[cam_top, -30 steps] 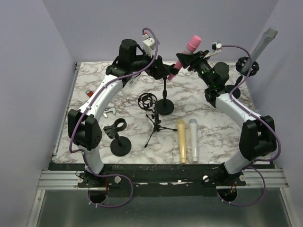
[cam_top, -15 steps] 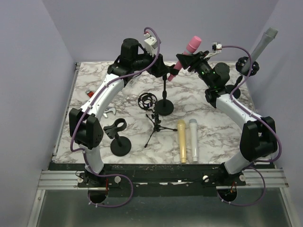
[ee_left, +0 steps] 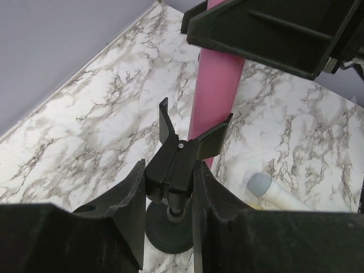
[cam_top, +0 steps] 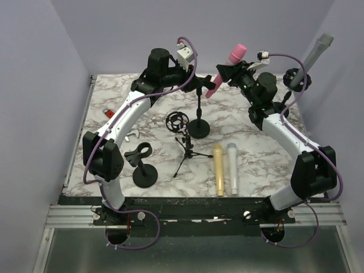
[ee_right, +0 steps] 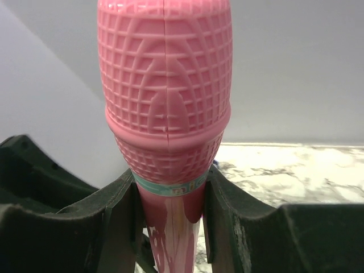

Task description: Remove the microphone from the stand

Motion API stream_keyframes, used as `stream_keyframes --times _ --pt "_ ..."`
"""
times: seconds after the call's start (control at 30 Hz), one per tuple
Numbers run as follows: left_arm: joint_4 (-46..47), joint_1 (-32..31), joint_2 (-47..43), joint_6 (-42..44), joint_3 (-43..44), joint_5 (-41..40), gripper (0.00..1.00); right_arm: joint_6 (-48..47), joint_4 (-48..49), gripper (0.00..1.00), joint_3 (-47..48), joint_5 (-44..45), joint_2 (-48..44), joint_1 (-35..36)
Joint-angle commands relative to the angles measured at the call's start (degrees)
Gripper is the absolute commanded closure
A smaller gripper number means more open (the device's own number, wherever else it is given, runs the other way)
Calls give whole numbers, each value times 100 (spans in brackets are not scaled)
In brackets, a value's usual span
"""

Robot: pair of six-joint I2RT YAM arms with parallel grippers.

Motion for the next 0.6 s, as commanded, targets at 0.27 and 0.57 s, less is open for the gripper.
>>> stream_keyframes --times 0.27,0.57 --pt "-328 -253 -226 250 -234 -681 100 -877 -2376 99 376 2504 -1177 23" --pt "-272 -472 -391 364 -524 -975 69 -493 -3493 99 116 2281 -1644 23"
